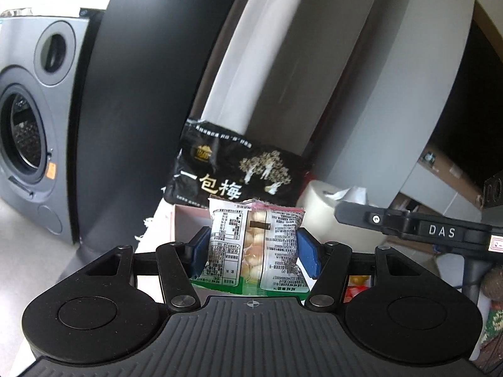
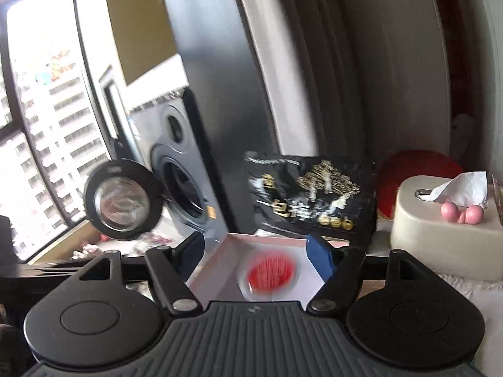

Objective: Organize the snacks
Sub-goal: 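Carry the packet and cup into the pink box and open both tools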

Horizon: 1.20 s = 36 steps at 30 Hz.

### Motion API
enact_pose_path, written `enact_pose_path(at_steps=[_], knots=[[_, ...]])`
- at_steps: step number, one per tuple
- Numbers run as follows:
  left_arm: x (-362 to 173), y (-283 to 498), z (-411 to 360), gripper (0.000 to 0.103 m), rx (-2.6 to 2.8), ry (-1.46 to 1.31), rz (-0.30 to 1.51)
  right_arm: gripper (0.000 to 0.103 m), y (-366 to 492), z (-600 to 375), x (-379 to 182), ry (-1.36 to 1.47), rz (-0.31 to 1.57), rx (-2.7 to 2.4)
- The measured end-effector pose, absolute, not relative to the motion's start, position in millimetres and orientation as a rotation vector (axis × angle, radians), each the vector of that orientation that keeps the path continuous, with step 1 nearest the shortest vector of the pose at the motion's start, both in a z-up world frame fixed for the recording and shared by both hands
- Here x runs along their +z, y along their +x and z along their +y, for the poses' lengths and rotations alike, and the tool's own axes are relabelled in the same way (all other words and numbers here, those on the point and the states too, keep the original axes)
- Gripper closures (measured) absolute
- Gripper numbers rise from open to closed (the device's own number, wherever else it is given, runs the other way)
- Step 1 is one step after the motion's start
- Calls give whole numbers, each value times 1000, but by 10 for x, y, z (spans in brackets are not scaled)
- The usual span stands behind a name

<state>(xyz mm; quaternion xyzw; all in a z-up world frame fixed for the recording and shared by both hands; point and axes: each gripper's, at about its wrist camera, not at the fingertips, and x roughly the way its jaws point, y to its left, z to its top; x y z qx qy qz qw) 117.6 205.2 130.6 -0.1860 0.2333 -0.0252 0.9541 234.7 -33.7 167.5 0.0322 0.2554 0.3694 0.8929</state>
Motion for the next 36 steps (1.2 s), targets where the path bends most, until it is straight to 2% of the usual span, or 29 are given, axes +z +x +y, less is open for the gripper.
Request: enact_pose_path(at_steps=[8,16,18,19,20,22,29,36], knots=[[920,1707,1842,39,-124,-301,606,31,2275,-695,1163,13,579,645],[480,2038,1220,37,-263,1,811,31,1908,-951,687,-94,594,626],[445,2012,1137,37,-170,87,791,31,1837,-1002,650,-76,590,633],[434,2013,1138,31,-132,101,784,30,1822,-1011,636,-74,595,635],[434,2010,1159,31,-120,86,778,30,1804,-1027,620,-70,597,631],[458,1988,1220,35,-93,39,749,30,1793,-1045,570,-69,598,623],[803,1808,1461,37,-41,-125,583,31,1661,-1175,519,-128,564,578],[934,1439,996,37,-248,-139,542,30,1550,-1461,516,-241,505,415]])
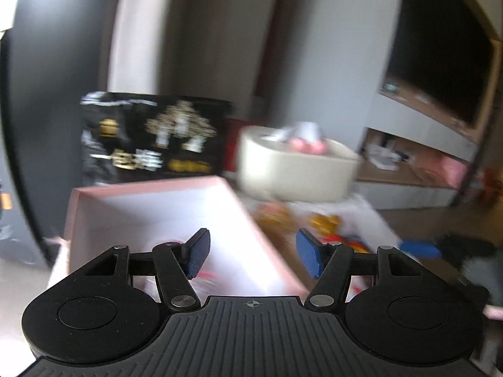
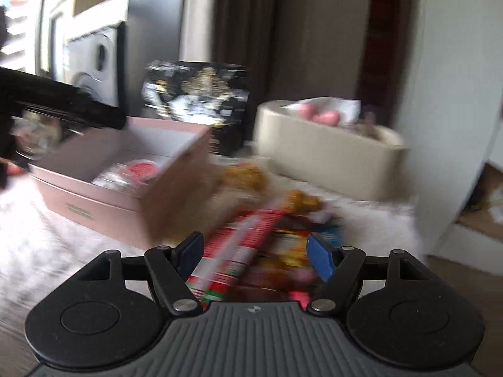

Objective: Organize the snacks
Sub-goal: 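Carry the packet and cup into the pink box and open both tools, then grasp the long clear granola bag with the left tool while the right grasps the yellow bun packet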

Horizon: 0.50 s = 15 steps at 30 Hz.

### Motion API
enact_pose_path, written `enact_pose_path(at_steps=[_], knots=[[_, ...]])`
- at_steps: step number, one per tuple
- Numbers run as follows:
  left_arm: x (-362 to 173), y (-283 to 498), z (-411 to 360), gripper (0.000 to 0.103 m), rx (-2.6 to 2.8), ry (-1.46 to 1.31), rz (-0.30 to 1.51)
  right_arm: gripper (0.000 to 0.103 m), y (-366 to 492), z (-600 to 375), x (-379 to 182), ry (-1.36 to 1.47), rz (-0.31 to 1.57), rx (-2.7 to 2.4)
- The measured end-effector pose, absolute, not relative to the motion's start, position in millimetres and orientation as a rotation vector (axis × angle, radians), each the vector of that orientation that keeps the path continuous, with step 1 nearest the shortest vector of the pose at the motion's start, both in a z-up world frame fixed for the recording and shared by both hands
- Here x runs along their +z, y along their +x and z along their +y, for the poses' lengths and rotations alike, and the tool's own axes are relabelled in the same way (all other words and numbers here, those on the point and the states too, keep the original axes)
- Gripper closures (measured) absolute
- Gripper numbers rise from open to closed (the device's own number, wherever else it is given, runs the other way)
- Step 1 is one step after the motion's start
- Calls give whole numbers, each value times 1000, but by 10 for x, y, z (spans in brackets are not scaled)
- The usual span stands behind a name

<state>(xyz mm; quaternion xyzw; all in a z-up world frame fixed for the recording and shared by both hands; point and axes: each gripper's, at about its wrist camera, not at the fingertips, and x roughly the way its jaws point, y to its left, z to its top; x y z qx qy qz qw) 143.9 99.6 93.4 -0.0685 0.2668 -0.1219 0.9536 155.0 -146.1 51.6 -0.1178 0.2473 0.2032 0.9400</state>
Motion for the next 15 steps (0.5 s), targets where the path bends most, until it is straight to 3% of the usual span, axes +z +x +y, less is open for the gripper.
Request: enact_pose_path(at_steps=[9,13,15], knots=[[641,1254,682,37,-400,-148,609,30,1870,-1755,641,-112,579,349],[490,1272,763,49,-390,-186,666,30,2085,-1543,696,-92,576,396],[449,1244,822,49,-373,-192,678,30,2239,-1372,729,-115,556,402]])
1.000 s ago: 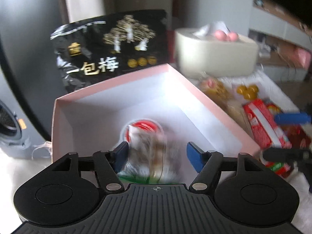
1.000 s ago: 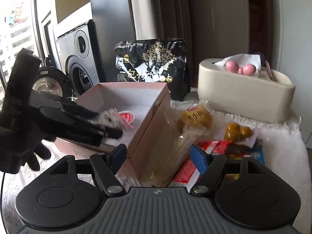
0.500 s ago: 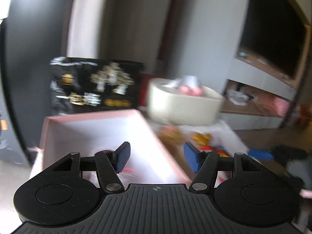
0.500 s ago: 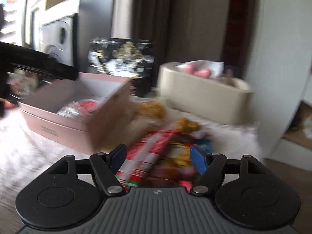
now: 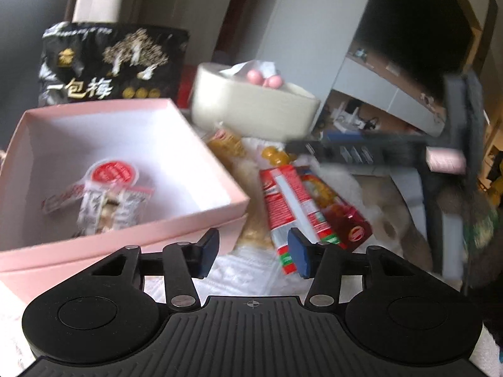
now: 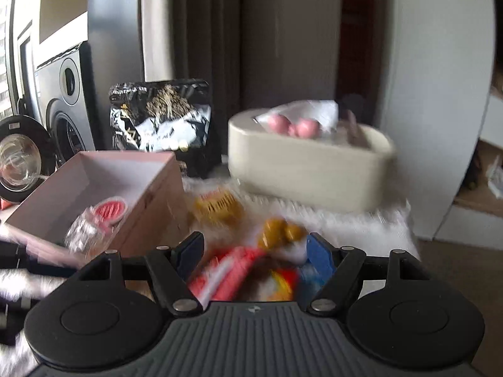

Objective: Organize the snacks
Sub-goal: 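Grasp the long clear granola bag with the left tool while the right grasps the yellow bun packet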

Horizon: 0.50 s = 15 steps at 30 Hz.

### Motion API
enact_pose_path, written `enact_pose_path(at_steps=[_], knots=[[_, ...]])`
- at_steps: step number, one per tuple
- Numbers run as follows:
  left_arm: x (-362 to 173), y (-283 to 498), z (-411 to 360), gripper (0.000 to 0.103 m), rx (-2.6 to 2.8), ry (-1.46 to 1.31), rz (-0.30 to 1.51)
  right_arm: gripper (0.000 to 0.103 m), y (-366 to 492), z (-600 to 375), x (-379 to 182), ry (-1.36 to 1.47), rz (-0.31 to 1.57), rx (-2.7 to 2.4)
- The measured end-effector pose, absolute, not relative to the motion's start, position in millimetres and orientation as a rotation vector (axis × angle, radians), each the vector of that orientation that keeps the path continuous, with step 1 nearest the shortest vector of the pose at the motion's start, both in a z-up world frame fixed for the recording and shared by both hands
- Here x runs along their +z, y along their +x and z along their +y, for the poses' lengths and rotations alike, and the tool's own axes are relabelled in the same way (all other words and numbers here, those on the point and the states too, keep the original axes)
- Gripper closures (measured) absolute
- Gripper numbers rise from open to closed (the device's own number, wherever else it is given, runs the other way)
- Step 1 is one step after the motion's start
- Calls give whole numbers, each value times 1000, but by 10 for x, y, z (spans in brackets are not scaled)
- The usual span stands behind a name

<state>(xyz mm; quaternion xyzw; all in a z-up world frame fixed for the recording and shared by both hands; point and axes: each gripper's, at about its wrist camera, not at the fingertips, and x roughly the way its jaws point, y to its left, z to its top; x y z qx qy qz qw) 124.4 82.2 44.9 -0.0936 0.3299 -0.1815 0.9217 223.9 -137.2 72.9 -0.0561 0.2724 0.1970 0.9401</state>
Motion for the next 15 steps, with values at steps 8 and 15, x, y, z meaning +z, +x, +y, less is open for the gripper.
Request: enact_pose_path(at_steps=[8,15], knots=[[289,1188,1276,51,-236,-295,690,30,3219,-868,640,37,715,425],[219,1039,1614,51,-158,-350,680,30,3631,-711,315,73,866,410]])
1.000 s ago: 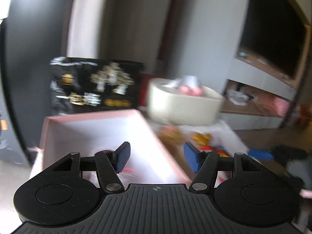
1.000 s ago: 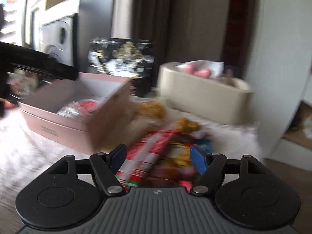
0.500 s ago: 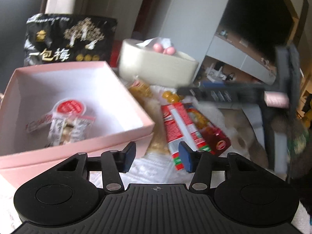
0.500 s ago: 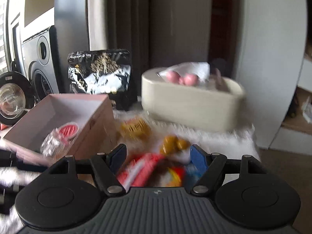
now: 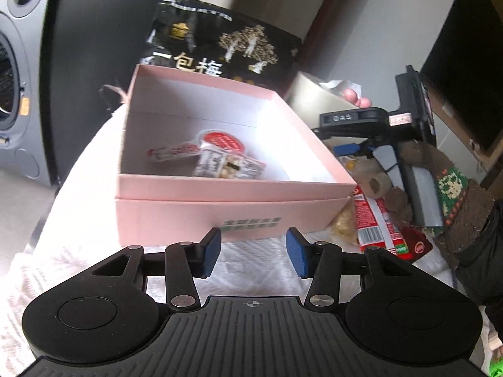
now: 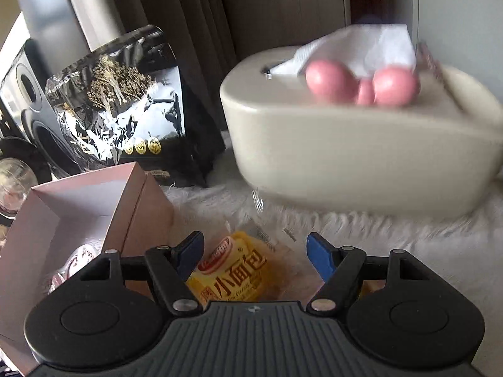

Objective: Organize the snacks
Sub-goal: 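Grasp the long clear granola bag with the left tool while the right grasps the yellow bun packet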

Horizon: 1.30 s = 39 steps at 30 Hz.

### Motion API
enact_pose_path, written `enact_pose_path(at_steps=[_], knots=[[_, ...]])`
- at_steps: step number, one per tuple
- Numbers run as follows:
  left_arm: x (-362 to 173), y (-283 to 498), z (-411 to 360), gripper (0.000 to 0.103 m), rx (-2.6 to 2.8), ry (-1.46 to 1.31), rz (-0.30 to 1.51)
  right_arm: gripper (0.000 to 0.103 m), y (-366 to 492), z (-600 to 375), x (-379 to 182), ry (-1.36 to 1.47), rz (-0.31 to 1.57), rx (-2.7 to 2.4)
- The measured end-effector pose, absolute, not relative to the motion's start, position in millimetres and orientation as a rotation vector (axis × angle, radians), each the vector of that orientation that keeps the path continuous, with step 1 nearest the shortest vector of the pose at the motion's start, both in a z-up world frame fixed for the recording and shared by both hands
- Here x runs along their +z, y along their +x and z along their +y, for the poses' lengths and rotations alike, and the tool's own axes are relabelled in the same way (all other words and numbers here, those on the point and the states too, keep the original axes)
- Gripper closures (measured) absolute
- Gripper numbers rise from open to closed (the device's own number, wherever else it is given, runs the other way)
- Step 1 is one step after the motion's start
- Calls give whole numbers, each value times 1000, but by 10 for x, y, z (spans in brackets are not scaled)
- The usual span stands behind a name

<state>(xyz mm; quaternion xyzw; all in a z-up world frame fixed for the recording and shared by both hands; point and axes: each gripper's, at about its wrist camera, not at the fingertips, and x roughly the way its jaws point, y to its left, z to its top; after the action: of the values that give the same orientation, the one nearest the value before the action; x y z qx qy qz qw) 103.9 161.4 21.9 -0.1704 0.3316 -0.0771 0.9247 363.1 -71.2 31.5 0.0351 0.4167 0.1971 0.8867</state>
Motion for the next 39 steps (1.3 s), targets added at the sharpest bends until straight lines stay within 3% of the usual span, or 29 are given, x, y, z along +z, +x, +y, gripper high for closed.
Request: enact_pose_path(at_steps=[2,4,15,24,26,28,30,39], knots=[[202,1031,1632,51,-164,-360,682,35,3603,-739,328,83,871,432],[195,1031,1612,51,-175,-362,682,55,3537,-804,383,95,867,468],[365,1121,1060,51,-354,-267,657,67,2784,-1297,698,86,855,610],[224,1550,415,51,-340,-82,738,67,2032,-1529,713,-76,755,595],[166,1615,367,52,-334,-81,763,62,1935,-1542,728,-129,696,567],[131,1627,342,53,-338,-79,762,44,1885,-1537,750,-173,635,550],[146,1626,353,60,-345,-85,770,39,1870,-1518,748,-217,583,540],[285,1445,618,66,-375,-153,716,39,2035,-1147,657,-469,461,589]])
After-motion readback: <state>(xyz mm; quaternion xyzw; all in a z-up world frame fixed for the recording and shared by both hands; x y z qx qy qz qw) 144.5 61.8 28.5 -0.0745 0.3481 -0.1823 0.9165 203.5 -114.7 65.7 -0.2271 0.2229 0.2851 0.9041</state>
